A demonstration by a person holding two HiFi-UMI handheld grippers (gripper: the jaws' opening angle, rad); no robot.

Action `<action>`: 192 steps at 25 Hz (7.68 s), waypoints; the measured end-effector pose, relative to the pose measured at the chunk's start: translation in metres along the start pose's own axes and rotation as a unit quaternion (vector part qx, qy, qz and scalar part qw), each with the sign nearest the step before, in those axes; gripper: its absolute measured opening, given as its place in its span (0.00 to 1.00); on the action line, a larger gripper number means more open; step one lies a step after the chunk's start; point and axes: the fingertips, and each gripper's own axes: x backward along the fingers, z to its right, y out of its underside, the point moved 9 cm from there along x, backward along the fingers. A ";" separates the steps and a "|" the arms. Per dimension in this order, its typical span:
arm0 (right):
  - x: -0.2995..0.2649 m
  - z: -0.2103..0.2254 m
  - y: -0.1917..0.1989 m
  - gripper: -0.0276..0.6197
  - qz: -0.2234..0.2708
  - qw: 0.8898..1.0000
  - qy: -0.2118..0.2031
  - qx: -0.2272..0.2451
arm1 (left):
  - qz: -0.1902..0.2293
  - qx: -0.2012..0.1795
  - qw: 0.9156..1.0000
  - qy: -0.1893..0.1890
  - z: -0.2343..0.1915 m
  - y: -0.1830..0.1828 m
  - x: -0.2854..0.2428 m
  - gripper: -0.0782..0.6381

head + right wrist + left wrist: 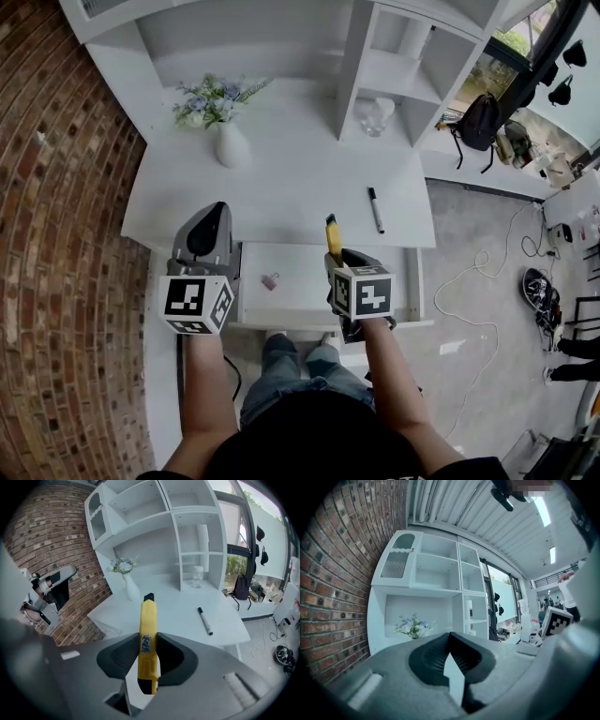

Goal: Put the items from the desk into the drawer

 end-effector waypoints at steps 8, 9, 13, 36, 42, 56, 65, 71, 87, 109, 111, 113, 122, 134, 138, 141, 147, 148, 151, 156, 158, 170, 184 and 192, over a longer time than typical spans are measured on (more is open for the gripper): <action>-0.028 0.016 0.063 0.23 -0.088 0.995 -0.005 -0.042 | -0.045 0.017 0.999 0.008 0.011 0.037 0.000 0.12; -0.031 0.017 0.069 0.23 -0.098 0.994 -0.005 -0.045 | -0.051 0.019 0.998 0.008 0.012 0.042 0.000 0.12; -0.046 0.025 0.086 0.24 -0.130 0.990 0.005 -0.058 | -0.064 0.023 0.998 0.006 0.014 0.052 -0.003 0.12; -0.195 0.058 0.151 0.24 -0.308 0.946 0.038 -0.092 | -0.106 0.020 0.994 0.006 0.010 0.065 0.007 0.11; -0.207 0.061 0.151 0.24 -0.323 0.941 0.052 -0.084 | -0.121 0.035 0.992 -0.013 0.004 0.077 0.013 0.12; -0.164 0.052 0.124 0.48 -0.292 0.951 -0.040 -0.091 | -0.082 0.040 0.996 -0.020 0.015 0.054 0.000 0.11; -0.105 0.061 0.086 0.47 -0.224 0.969 -0.076 -0.070 | -0.042 0.019 0.999 -0.004 0.030 0.025 -0.013 0.12; -0.070 0.072 0.067 0.46 -0.190 0.976 -0.074 -0.072 | -0.019 0.021 1.000 0.000 0.038 0.012 -0.014 0.12; 0.060 0.076 -0.018 0.43 0.188 0.980 -0.052 0.044 | 0.022 0.006 1.000 0.010 0.047 -0.016 -0.011 0.12; 0.091 0.121 -0.053 0.40 0.324 0.937 0.066 0.110 | 0.017 0.001 1.000 0.006 0.041 -0.016 -0.005 0.12; 0.065 0.131 -0.051 0.39 0.279 0.953 0.061 0.102 | 0.012 0.002 1.000 0.006 0.041 -0.014 -0.007 0.12; 0.039 0.144 -0.050 0.39 0.224 0.969 0.051 0.086 | 0.007 0.002 1.000 0.006 0.043 -0.012 -0.010 0.12; -0.063 0.191 -0.048 0.37 0.020 0.999 0.027 0.011 | -0.017 0.003 1.000 0.004 0.046 -0.002 -0.020 0.12; -0.136 0.209 -0.056 0.34 -0.150 0.987 0.053 -0.034 | -0.021 0.007 1.000 0.006 0.053 -0.001 -0.032 0.12; -0.157 0.211 -0.049 0.33 -0.186 0.980 0.069 -0.024 | -0.022 0.008 1.000 0.002 0.053 -0.002 -0.029 0.12; -0.160 0.211 -0.044 0.28 -0.179 0.979 0.093 -0.015 | -0.035 0.001 0.999 -0.004 0.050 0.002 -0.024 0.12; -0.157 0.212 -0.045 0.17 -0.187 0.978 0.086 -0.032 | -0.043 0.004 0.999 -0.013 0.042 0.007 -0.015 0.12; -0.159 0.213 -0.045 0.17 -0.187 0.978 0.086 -0.035 | -0.044 0.003 0.999 -0.013 0.041 0.007 -0.014 0.12; -0.155 0.211 -0.046 0.17 -0.179 0.979 0.079 -0.060 | -0.043 0.005 0.999 -0.011 0.039 0.007 -0.014 0.11; -0.133 0.200 -0.058 0.17 -0.141 0.987 0.051 -0.058 | -0.028 0.006 1.000 -0.002 0.037 0.005 -0.021 0.12; -0.121 0.195 -0.063 0.17 -0.117 0.991 0.040 -0.055 | -0.022 0.005 1.000 0.004 0.038 0.003 -0.027 0.12; -0.017 0.152 -0.078 0.17 0.061 0.997 0.027 -0.044 | 0.015 0.006 1.000 0.010 0.034 -0.016 -0.035 0.12; 0.102 0.116 -0.055 0.17 0.373 0.927 0.032 0.023 | 0.045 0.003 0.999 0.021 0.039 -0.031 -0.040 0.12; 0.112 0.115 -0.015 0.17 0.378 0.922 0.047 0.061 | 0.042 0.006 0.999 0.027 0.045 -0.026 -0.039 0.11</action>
